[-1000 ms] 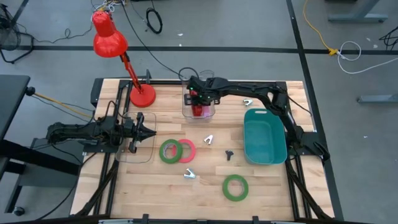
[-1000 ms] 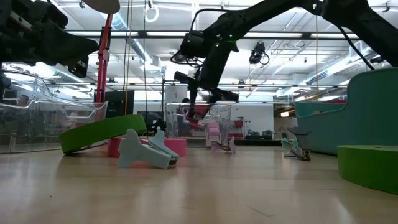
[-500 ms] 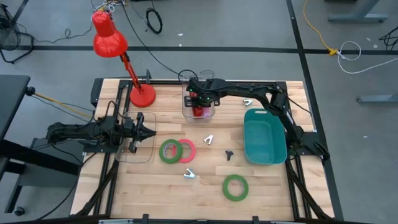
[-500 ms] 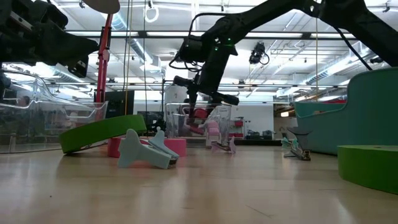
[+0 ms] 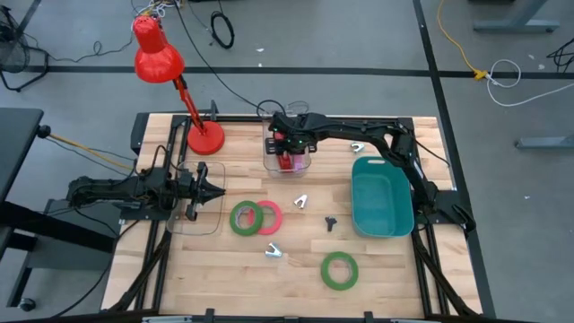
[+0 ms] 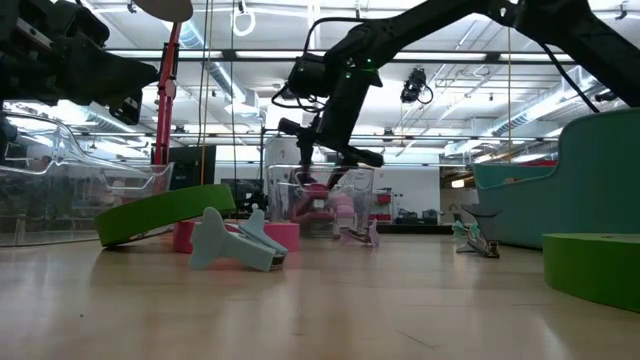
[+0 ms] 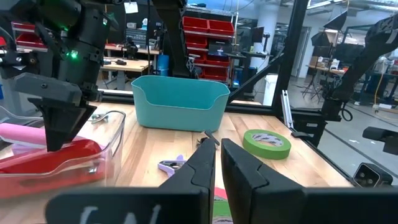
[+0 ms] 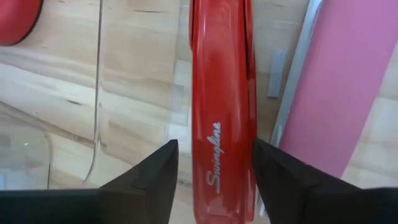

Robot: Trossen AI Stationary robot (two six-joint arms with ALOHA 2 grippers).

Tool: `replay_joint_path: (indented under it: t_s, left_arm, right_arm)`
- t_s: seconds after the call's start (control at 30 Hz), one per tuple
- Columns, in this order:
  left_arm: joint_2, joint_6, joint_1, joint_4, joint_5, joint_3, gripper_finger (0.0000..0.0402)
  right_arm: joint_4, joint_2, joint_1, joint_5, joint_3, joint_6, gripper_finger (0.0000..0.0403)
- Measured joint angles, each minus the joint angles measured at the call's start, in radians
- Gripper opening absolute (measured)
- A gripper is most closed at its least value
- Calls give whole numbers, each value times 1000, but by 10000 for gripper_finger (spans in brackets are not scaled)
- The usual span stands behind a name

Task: Pick and place Stapler, Stapler remover, tape
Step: Put the red stapler into the right transparent bin, then put the blue staple remover into the blue bin

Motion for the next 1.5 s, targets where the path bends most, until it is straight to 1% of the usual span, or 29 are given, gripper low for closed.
replay_joint_path:
  t_s: [0.2, 0.33, 0.57, 0.83, 1.1, 1.5]
  left_arm:
    - [0, 0, 0, 0, 0, 0, 30]
    - [0, 0, 0, 0, 0, 0, 30]
    - [0, 0, 0, 0, 0, 0, 30]
    - [0, 0, 0, 0, 0, 0, 30]
    - [0, 0, 0, 0, 0, 0, 30]
    - [0, 0, 0, 0, 0, 0, 30]
  right_arm:
    - [2, 0, 0, -3, 0, -10, 222]
    - [19, -4, 3, -2, 0, -48, 229]
    - [73, -38, 6, -28, 1, -98, 231]
    - [101, -104, 19, -28, 1, -231, 231]
    - [93, -160, 64, -28, 1, -293, 231]
    - [59, -217, 163, -31, 0, -514, 231]
